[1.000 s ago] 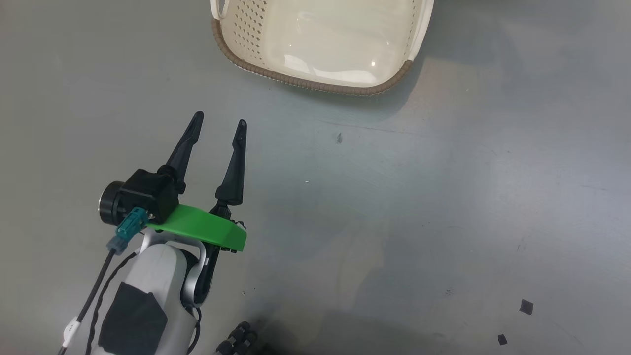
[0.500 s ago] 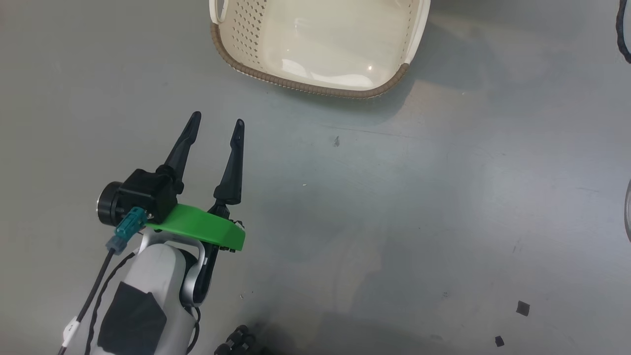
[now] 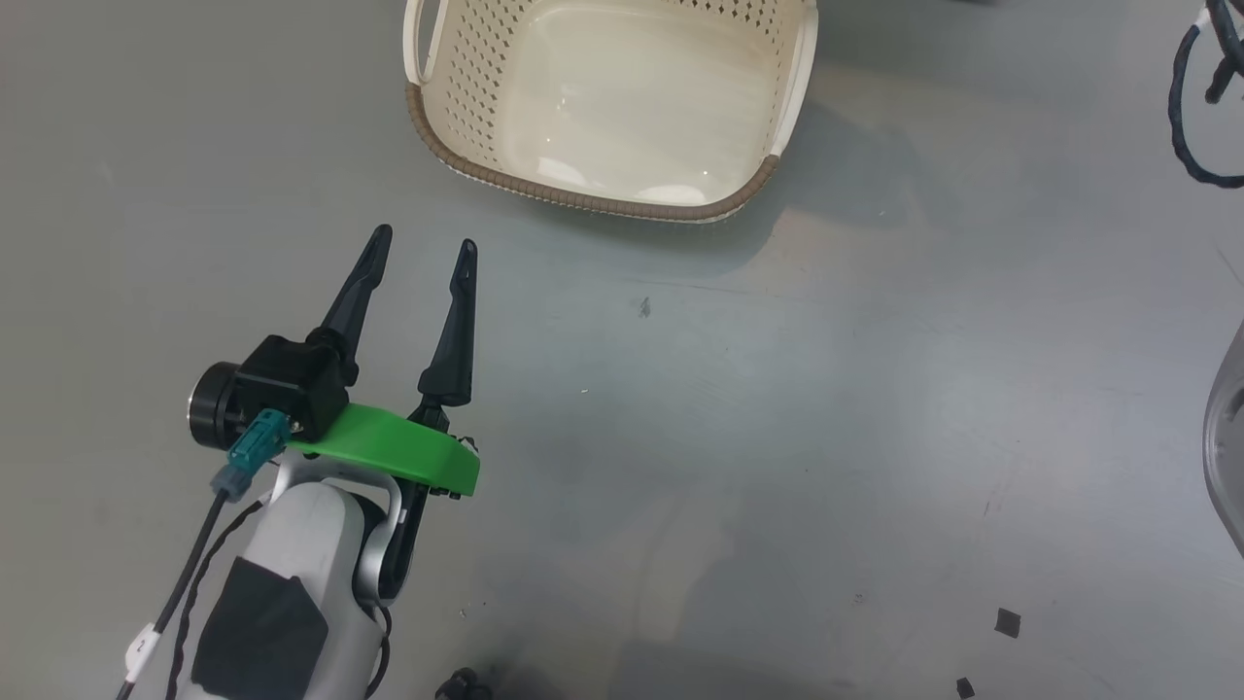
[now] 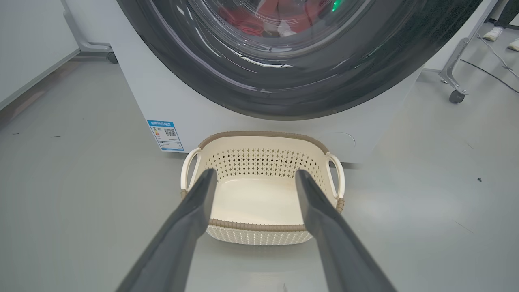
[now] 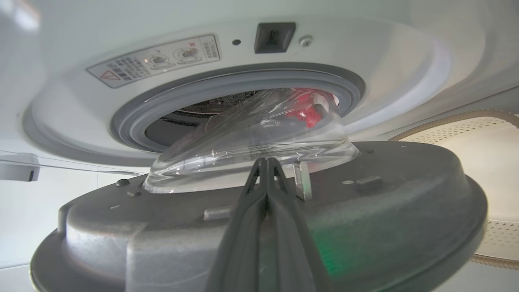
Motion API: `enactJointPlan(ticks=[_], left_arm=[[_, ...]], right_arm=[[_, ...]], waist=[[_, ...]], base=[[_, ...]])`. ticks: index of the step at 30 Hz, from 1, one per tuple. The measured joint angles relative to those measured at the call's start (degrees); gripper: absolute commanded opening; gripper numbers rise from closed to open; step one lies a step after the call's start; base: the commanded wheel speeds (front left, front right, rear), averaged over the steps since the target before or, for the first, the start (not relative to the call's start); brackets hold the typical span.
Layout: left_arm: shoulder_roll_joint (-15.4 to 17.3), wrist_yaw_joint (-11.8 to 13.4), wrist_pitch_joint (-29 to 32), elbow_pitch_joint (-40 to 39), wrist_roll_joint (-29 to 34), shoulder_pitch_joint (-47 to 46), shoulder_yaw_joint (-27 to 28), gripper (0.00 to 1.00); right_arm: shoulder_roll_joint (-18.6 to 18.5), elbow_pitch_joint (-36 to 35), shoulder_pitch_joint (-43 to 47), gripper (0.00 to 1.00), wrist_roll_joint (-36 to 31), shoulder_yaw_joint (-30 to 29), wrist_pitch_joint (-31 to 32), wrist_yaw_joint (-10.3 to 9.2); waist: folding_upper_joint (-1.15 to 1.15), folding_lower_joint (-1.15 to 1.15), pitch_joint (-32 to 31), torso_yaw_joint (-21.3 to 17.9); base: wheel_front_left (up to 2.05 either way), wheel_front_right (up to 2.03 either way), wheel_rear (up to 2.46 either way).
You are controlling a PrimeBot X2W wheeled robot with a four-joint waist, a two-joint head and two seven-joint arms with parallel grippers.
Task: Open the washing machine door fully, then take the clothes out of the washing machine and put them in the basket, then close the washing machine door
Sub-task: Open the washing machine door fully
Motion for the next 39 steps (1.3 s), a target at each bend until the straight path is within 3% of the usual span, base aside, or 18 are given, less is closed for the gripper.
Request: enactJointPlan(ticks=[26,33,39], left_arm=[[0.0,0.1,0.0,1.0,2.3,1.8,0.0,1.00],[0.1,0.1,0.0,1.0,3.0,2.2,1.0,1.00],[0.1,0.1,0.0,1.0,3.4,2.7,1.6,1.00]], right_arm=[[0.8,1.3,8.2,0.00,4.4,2.4,3.3,0.40],[1.0,0.0,9.7,0.00,0.4,4.3,-0.9,4.01],[-2.3,-1.8,12.8,0.00,-8.5,8.6,-8.0,10.61]], waist=[[0.00,0.00,-6.6,-1.6],[0.00,0.00,-7.8,-2.3],[0.00,0.00,-9.7,-3.3]], base=[[0.00,0.00,0.00],[0.00,0.00,0.00],[0.00,0.00,0.00]])
